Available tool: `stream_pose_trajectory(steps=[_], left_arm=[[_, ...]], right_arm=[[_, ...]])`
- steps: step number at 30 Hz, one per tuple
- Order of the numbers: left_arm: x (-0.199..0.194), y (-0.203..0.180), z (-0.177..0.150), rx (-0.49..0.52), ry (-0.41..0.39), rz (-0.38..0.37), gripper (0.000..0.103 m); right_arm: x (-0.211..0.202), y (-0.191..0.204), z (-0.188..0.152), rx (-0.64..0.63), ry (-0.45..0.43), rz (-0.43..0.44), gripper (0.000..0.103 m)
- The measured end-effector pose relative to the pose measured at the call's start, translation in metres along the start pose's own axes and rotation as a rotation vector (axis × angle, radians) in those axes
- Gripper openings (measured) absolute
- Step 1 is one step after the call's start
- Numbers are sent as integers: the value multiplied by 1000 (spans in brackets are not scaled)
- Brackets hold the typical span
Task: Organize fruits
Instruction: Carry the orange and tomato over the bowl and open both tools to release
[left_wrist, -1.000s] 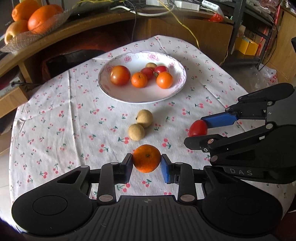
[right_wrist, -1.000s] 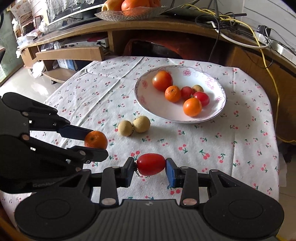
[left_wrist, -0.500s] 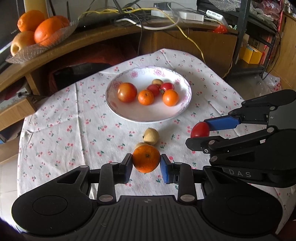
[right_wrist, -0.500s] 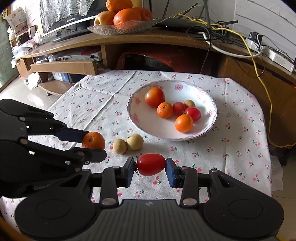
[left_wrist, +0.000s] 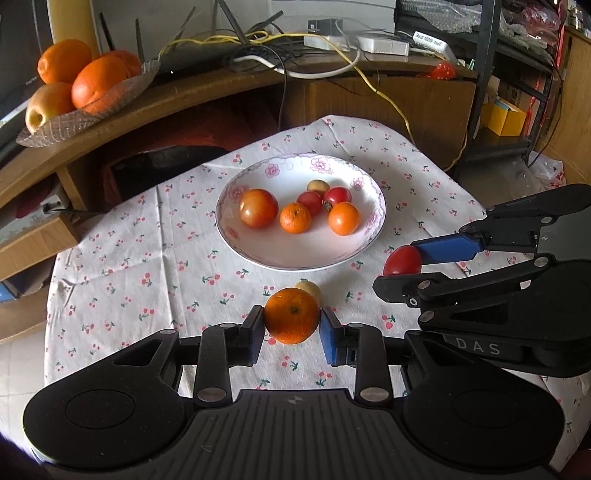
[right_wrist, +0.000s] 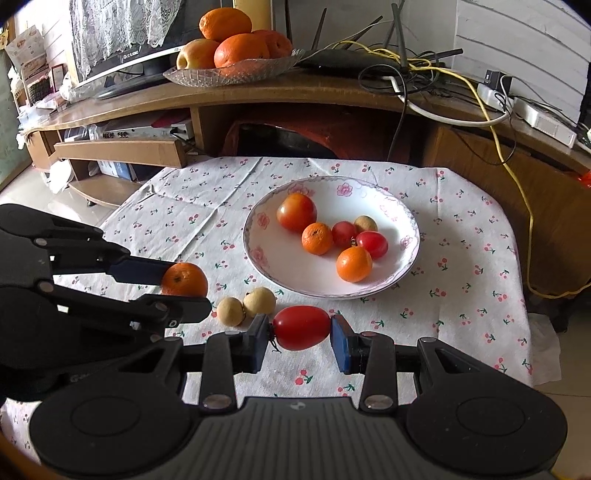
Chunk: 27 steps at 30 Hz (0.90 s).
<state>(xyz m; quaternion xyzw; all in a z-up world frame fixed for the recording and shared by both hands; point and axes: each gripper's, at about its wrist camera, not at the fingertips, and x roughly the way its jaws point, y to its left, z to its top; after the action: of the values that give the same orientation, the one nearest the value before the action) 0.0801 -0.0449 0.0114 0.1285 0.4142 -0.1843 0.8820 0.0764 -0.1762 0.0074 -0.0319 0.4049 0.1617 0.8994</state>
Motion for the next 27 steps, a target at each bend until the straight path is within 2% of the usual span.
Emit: stream_pose_trajectory(steps=[15, 27], left_arm=[[-1, -1, 11, 16, -32, 26, 38], [11, 4, 38, 15, -80, 41, 38]], right_arm=[[-3, -4, 9, 17, -27, -26, 37], [6, -20, 34, 41, -71, -54, 37]])
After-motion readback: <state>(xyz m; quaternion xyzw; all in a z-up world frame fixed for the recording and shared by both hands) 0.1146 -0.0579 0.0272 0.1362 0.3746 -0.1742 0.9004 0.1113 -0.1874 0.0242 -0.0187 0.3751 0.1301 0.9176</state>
